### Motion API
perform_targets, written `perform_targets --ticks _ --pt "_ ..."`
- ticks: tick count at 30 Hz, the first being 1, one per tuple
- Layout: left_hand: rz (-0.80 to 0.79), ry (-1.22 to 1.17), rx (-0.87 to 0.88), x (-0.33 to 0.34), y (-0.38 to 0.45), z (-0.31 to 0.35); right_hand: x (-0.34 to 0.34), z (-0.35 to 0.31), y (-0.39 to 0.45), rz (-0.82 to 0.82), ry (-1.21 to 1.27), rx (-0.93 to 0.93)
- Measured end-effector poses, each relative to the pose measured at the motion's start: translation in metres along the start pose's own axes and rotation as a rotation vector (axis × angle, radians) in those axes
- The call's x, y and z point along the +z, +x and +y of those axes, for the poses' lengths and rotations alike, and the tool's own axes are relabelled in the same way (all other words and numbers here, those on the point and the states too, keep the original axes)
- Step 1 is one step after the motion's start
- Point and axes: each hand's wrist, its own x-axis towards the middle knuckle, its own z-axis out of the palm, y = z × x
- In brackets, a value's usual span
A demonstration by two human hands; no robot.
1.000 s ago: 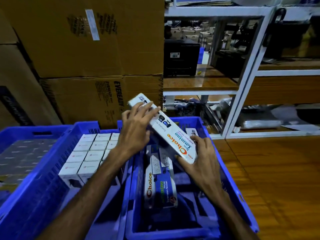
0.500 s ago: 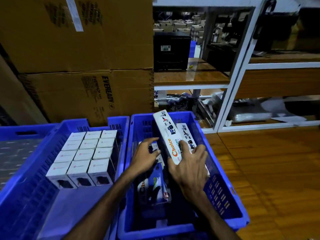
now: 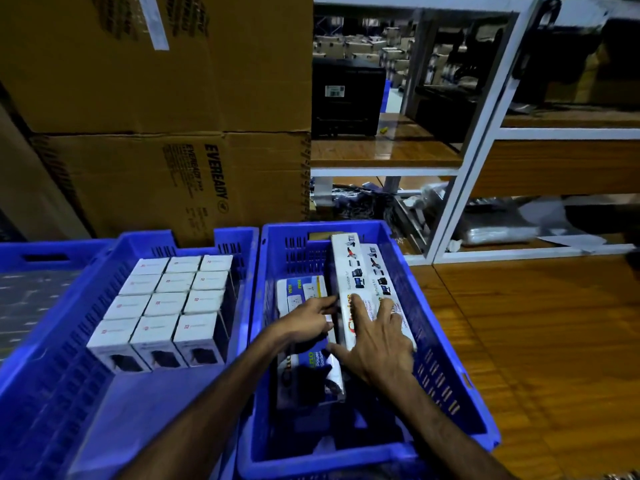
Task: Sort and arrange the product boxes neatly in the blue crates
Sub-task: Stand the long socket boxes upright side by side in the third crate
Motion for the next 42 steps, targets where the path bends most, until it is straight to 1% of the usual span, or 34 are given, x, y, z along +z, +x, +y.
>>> perform_targets --ticks 4,6,8,10,12,15,17,19,22,24,26,29,32,34,37,40,41,42 --pt "-0.091 0.180 -0.027 -0.006 0.025 -0.024 0.006 0.004 0.009 -0.051 -0.081 -0.021" --pt "-0.109 0.290 -0.059 -0.007 0.040 -0.032 0.012 0.006 0.014 -0.081 -0.118 -0.025" --pt "-0.087 0.406 -0.094 -0.006 0.026 -0.011 0.016 0.007 0.019 -0.075 -0.158 -0.051" --pt "-0.057 0.468 -0.124 -0.004 0.015 0.003 0.018 0.008 0.023 -0.036 -0.234 -0.138" --pt "-0.013 0.517 -0.110 -0.003 0.012 0.004 0.021 0.010 0.029 0.007 -0.329 -0.287" --pt "0.088 0.568 -0.097 -0.003 0.013 0.005 0.031 0.018 0.038 -0.016 -0.402 -0.462" --pt "0.218 0.566 -0.096 -0.006 0.011 0.010 0.035 0.021 0.043 -0.042 -0.411 -0.509" --pt "0.345 0.573 -0.060 -0.009 0.008 0.014 0.035 0.020 0.048 -0.082 -0.440 -0.535" --pt "0.424 0.680 -0.061 -0.014 0.005 0.016 0.036 0.017 0.053 -0.077 -0.454 -0.568" --pt "0.461 0.698 -0.069 -0.016 0.003 0.016 0.037 0.018 0.054 -0.077 -0.442 -0.571" --pt "0.511 0.655 -0.049 -0.018 0.003 0.016 0.039 0.019 0.054 -0.075 -0.432 -0.570" --pt "0.577 0.490 -0.040 -0.021 0.004 0.014 0.041 0.020 0.057 -0.081 -0.411 -0.585" --pt "0.663 0.259 -0.016 -0.025 0.004 0.016 0.036 0.019 0.059 -0.169 -0.434 -0.590" --pt "0.700 0.141 0.014 -0.027 0.004 0.018 0.029 0.015 0.056 -0.215 -0.493 -0.579" --pt "0.746 -0.044 0.046 -0.030 0.005 0.022 0.022 0.003 0.044 -0.176 -0.497 -0.622" --pt "0.761 -0.189 0.053 -0.032 0.007 0.027 0.022 -0.019 0.021 -0.190 -0.387 -0.769" --pt "0.752 -0.222 0.056 -0.033 0.008 0.028 0.023 -0.026 0.010 -0.216 -0.340 -0.774" --pt "0.746 -0.255 0.059 -0.033 0.007 0.028 0.025 -0.034 -0.001 -0.271 -0.297 -0.733"
